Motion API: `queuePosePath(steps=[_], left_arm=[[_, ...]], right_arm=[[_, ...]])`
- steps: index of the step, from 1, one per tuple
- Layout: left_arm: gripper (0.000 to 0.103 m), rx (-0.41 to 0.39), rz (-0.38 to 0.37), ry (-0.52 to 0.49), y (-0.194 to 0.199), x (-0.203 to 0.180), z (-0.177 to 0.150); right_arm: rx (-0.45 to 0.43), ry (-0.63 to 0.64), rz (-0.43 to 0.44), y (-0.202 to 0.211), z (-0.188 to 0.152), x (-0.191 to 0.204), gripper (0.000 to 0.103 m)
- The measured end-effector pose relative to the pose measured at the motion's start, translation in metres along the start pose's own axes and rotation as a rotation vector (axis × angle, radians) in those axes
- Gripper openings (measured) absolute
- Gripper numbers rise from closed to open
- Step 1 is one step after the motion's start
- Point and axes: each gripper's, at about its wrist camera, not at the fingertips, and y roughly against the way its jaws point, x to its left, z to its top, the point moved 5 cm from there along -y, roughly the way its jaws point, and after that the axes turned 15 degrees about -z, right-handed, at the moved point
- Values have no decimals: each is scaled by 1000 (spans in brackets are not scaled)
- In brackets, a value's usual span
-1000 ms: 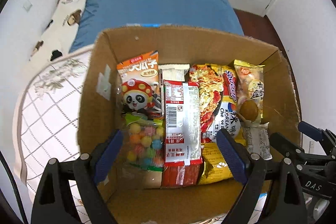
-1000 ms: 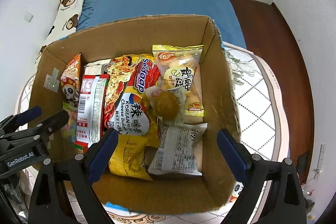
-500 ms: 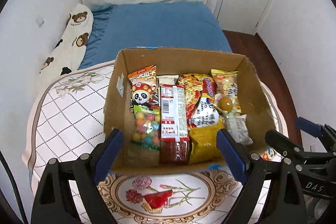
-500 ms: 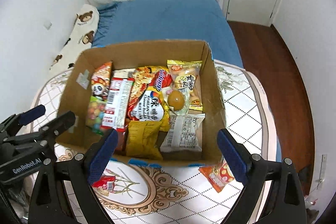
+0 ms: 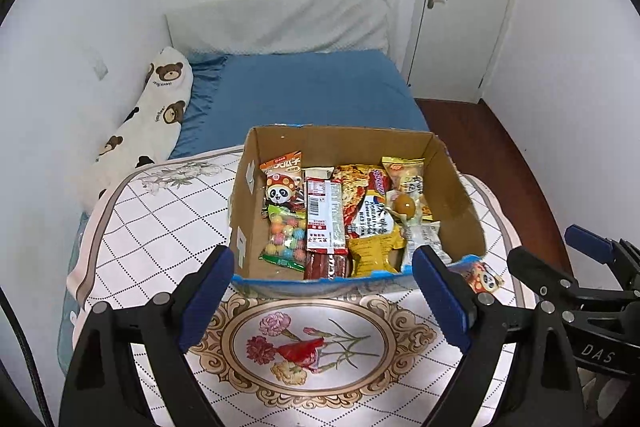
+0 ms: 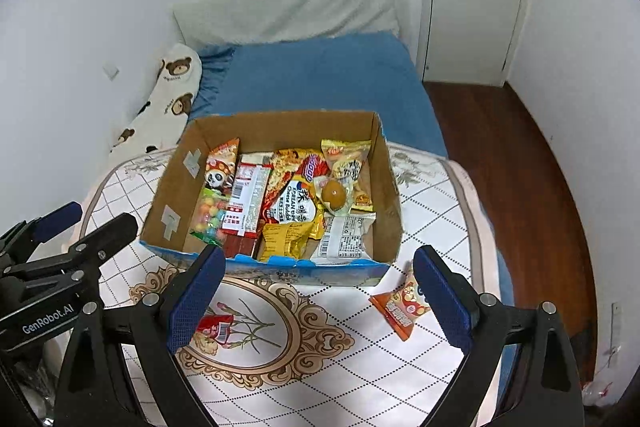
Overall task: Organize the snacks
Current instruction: 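Grasp the red candy wrapper with left tool while right tool grasps the panda-print bag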
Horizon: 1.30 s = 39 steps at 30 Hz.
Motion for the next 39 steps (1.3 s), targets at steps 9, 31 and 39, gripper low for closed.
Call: queuePosePath(steps=[9, 31, 39], left_arm=[[91, 1, 36, 36, 5, 3, -19], [91, 341, 164, 413, -98, 105, -154], [91, 430, 78, 327, -141, 99, -155]], right_arm=[[-4, -68, 70, 13, -13, -16, 97], [516, -444, -13, -257, -115, -102, 60], [536, -196, 0, -238, -154, -75, 56]])
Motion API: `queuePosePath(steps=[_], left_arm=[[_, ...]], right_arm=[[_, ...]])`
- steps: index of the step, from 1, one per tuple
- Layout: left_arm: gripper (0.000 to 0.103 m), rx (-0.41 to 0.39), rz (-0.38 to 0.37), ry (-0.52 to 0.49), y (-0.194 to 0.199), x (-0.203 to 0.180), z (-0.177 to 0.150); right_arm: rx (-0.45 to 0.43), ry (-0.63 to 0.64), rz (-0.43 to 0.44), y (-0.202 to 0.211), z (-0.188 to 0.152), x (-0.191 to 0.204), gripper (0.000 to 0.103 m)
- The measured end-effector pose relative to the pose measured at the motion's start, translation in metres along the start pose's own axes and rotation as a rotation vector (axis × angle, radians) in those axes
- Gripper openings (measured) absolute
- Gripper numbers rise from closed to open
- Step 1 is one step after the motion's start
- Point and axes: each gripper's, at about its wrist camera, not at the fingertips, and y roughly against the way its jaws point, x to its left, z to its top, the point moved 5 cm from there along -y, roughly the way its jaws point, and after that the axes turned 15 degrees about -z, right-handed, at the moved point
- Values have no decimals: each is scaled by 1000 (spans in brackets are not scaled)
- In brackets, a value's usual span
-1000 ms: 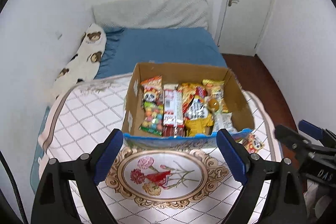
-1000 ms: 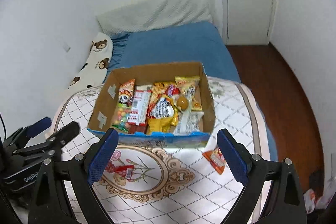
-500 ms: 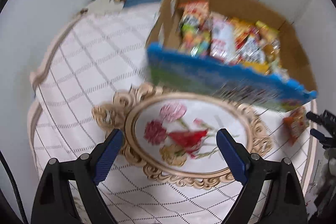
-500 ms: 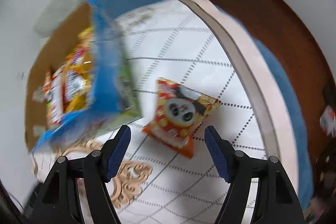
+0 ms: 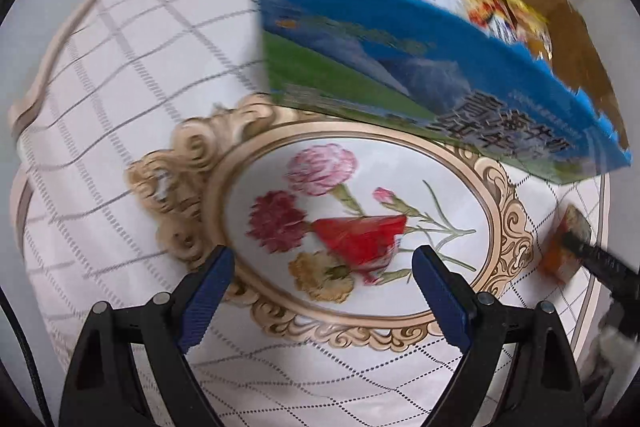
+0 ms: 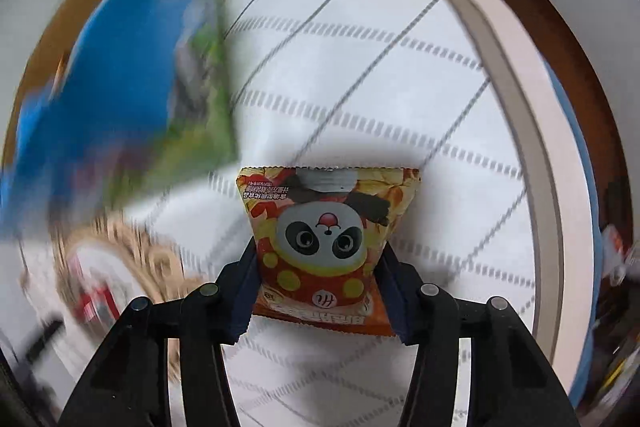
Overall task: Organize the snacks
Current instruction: 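Grasp the red candy wrapper with left tool while right tool grasps the panda-print bag, then carry both snacks into the cardboard box and open both tools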
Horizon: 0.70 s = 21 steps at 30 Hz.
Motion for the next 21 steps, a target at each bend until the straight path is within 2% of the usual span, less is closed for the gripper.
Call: queuePosePath(steps=[3, 5, 6, 7, 8, 10, 15, 21], left_arm=[[91, 42, -10, -35, -22, -5, 7], [89, 109, -39, -48, -43, -8, 7], [85, 131, -55, -43, -50, -8, 6], [68, 142, -68, -39, -56, -7, 6], [57, 152, -65, -35, -61, -5, 5], [52, 151, -76, -41, -66, -4, 4], [49, 132, -77, -65, -58, -6, -11], [49, 191, -82, -97, -46, 0, -75]], right_arm=[[24, 70, 17, 0, -25, 13, 56], [39, 89, 32, -1, -36, 21, 56], [45, 99, 39, -2, -42, 26, 56], [48, 104, 42, -3, -45, 29, 56], [51, 111, 46, -3, -48, 33, 56], [54, 128, 53, -4, -55, 42, 56], [58, 193, 63, 0, -74, 64, 56], [94, 337, 58, 1, -112, 94, 55]])
